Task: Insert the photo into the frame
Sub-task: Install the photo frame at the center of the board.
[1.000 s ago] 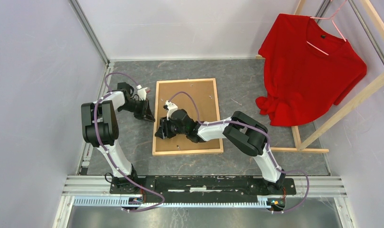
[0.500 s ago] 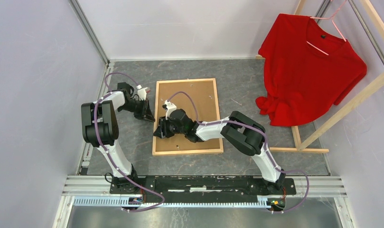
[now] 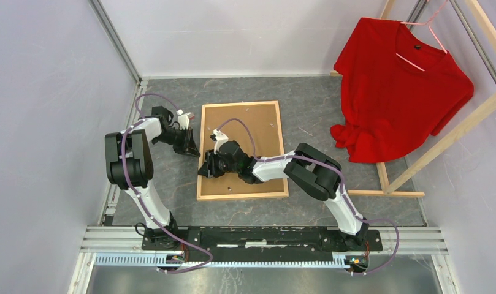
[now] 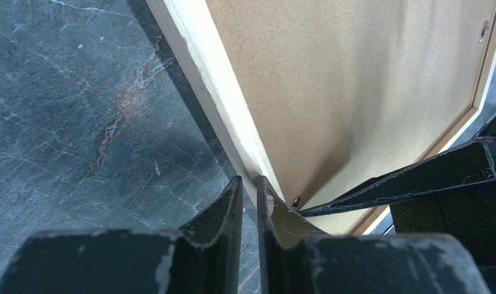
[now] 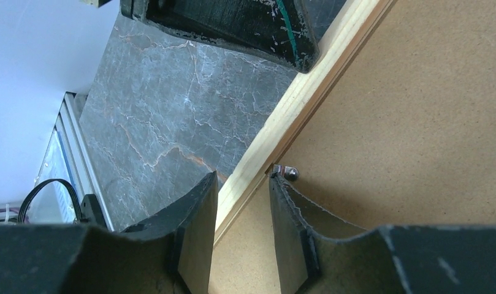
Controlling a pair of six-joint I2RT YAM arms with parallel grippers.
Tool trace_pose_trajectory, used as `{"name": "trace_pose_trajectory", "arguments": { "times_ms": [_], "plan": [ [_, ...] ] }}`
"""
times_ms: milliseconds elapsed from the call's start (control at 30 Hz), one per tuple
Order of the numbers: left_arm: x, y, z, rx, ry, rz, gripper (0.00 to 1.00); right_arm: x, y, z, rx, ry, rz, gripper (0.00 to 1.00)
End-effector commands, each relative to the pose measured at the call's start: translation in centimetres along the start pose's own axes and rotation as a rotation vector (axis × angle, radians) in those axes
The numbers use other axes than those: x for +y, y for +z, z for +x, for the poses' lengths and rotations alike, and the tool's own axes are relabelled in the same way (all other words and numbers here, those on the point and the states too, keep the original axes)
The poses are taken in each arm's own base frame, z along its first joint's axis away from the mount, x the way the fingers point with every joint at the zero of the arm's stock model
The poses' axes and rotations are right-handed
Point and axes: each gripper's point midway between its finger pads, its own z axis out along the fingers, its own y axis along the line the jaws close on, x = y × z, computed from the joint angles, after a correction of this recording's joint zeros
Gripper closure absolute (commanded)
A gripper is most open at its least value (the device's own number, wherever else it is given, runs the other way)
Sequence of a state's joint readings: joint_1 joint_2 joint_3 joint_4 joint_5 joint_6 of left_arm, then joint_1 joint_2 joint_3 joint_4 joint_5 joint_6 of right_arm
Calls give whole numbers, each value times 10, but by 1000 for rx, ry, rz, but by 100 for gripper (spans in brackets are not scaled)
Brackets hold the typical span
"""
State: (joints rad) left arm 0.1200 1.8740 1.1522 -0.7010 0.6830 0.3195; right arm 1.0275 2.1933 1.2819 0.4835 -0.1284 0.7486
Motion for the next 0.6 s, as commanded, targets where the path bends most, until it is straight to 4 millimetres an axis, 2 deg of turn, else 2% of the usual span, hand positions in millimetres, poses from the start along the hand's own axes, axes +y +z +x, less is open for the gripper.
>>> {"name": "trace_pose_trajectory", "arguments": {
  "times_ms": [0,333,567],
  "plan": [
    [13,2,2,20,75,-65,80,-14,10,-10,-48,6,44,57],
    [12,5,3,30,75,-62,82,-14,14,-15,-66,17,50,58],
    [12,2,3,38,82,-63,83,-17,7,-29,-97,7,66,57]
  ]
}}
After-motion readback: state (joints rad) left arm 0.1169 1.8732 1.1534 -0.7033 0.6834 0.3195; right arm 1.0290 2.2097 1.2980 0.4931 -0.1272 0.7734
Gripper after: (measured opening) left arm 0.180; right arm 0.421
